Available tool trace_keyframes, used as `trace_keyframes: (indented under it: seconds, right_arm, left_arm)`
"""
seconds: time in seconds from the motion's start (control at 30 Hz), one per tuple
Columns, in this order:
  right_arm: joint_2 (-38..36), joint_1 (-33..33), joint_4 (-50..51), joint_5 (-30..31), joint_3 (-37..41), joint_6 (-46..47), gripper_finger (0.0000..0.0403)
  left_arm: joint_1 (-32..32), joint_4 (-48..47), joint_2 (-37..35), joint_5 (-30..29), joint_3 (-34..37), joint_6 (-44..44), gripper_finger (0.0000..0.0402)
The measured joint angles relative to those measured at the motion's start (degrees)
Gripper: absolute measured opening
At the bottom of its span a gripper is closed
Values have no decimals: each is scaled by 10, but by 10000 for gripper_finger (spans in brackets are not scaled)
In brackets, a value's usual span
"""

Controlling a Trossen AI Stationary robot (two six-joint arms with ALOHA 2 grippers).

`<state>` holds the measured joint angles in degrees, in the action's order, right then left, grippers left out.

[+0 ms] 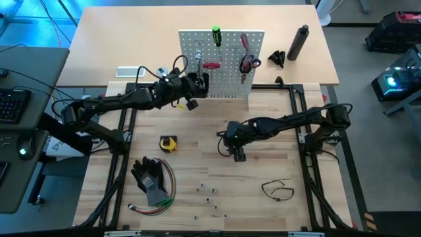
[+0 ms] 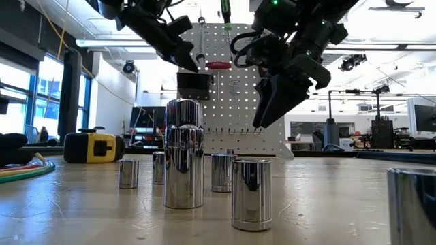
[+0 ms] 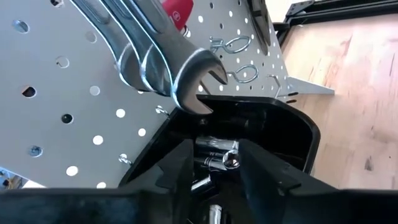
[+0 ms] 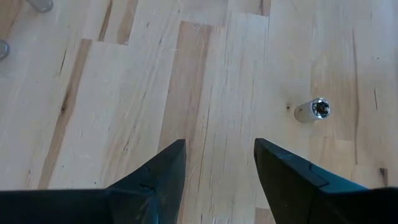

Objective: Hang tools onto peg board
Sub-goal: Put the silver socket into the black bin on the white peg board

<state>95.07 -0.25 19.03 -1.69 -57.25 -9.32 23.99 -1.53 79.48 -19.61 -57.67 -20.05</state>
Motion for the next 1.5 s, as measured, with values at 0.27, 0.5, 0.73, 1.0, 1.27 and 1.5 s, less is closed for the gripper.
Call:
trace_keyframes:
  seconds: [0.27,0.5,0.73,1.0,1.27,1.5]
  right_arm:
    - [0,0,3,0,0,3,186]
    - [0,0,5,0,0,3,186]
    - [0,0,6,0,0,-1,186]
    - [0,0,12,0,0,-2,186]
    - [0,0,52,0,0,3,186]
    - [0,6,74,2,0,13,186]
  left_arm:
    - [-21,-4,-8,-2,0,4,157]
    - [-64,-32,-31,-17,0,11,158]
    - [-112,-95,-37,-6,0,44,158]
    - [-170,-105,-37,85,0,77,158]
    - [-199,-114,-7,78,10,33,158]
    - [-208,-93,67,86,11,83,158]
